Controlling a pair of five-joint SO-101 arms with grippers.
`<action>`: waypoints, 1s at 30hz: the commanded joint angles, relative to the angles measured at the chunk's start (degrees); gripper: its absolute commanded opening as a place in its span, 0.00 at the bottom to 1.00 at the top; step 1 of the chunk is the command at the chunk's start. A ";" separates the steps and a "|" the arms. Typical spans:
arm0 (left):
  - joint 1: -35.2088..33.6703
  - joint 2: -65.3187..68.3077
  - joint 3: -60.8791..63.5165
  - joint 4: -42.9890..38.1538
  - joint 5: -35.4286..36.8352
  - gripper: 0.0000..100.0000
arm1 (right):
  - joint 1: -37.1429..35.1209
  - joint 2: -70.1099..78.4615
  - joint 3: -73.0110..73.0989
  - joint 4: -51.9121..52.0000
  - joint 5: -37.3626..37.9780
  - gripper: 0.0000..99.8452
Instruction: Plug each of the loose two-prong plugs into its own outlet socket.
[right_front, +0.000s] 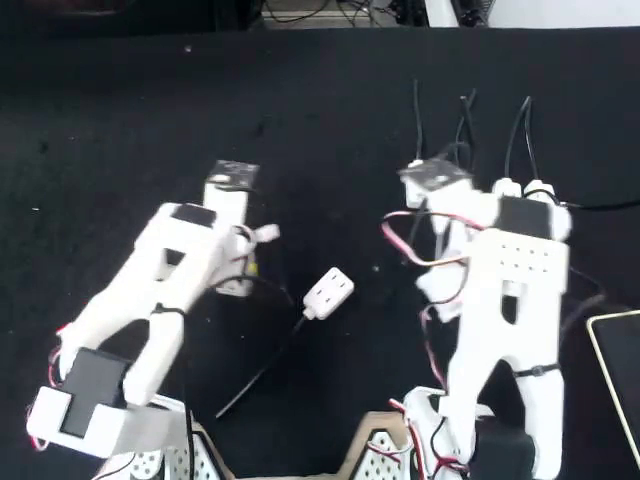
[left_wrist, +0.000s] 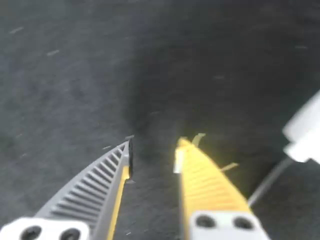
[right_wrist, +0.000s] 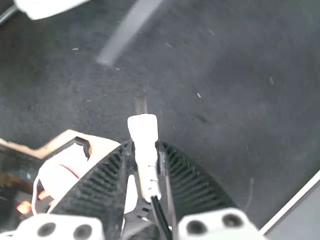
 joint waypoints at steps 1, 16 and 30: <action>-6.37 -7.38 2.15 1.23 -1.14 0.12 | -10.55 -1.45 -4.35 0.79 1.49 0.01; -21.49 -45.63 32.04 -10.20 -0.70 0.03 | -22.68 23.25 -22.11 1.76 0.88 0.01; -15.87 -47.03 40.48 -18.37 -0.70 0.08 | -22.95 40.22 -33.19 1.93 -8.53 0.01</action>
